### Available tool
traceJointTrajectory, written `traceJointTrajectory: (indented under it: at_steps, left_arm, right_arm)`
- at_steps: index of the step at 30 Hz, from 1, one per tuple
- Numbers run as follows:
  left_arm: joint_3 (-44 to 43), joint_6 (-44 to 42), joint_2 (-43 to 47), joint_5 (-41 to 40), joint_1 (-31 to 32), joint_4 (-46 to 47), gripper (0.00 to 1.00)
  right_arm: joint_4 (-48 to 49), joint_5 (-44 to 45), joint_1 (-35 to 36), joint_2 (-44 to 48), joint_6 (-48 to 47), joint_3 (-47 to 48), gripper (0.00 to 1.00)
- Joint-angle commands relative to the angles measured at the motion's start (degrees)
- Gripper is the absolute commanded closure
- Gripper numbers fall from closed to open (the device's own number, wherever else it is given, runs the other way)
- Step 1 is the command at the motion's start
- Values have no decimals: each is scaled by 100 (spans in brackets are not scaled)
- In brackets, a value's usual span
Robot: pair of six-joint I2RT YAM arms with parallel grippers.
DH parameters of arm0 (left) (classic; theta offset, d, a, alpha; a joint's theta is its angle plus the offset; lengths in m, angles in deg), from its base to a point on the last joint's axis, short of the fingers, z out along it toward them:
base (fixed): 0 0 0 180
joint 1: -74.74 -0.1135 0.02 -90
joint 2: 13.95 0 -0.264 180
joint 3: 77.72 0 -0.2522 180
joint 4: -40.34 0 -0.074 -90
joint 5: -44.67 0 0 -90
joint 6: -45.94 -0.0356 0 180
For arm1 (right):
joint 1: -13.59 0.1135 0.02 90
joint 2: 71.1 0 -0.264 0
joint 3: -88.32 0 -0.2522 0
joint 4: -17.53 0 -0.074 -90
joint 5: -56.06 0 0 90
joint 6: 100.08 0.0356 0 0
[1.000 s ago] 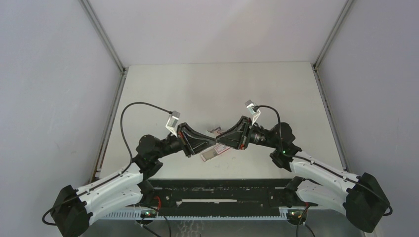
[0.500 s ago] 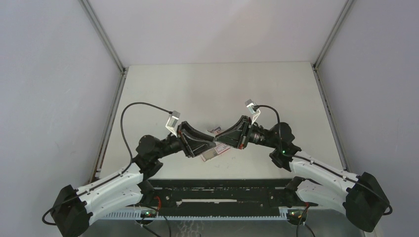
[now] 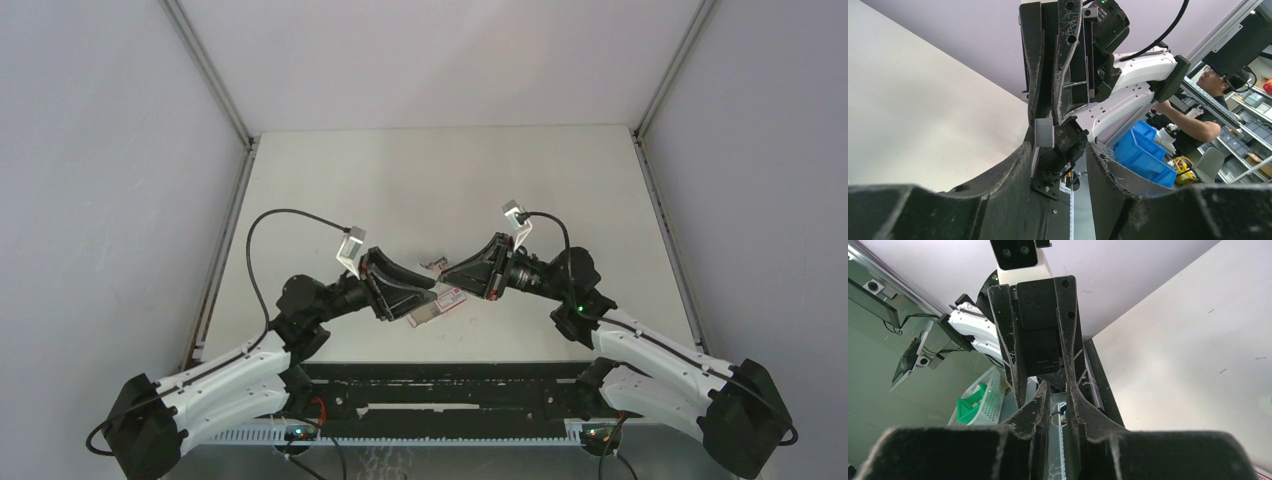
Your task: Load the staples into the stapler
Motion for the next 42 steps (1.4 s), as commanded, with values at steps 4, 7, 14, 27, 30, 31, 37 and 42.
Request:
traceJointTrajectory:
  at_steps: [4,7,14,27,30,31,37,42]
  left_arm:
    - [94,-55,7,-393,-76,-24,47]
    - [131,-105,54,-834,-271,-711,42]
    - [-156,-405,-148,-2271,-382,-2573,32]
    - [-791,63,-2259,-2949,-581,-2713,19]
    - [-780,257,-2567,-3074,-679,-2386,27]
    - [-782,327,-2652,-3104,-719,-2289,28]
    - [-1058,375,-3148,-3036,-795,-1971,27]
    - [-1192,367,-3396,-3135,-855,-1972,28]
  right_arm:
    - [-182,156,-23,151,-212,242,92]
    - [-863,551,-117,405,-563,238,92]
    - [-2685,1675,-648,868,-1433,253,91]
    - [-3663,2462,-994,628,-1916,352,91]
    - [-3655,2463,-994,638,-1917,316,91]
    - [-3649,2458,-994,649,-1915,301,91]
    - [-3638,2440,-1003,658,-1912,244,91]
    - [-3638,2440,-1003,703,-1892,193,91]
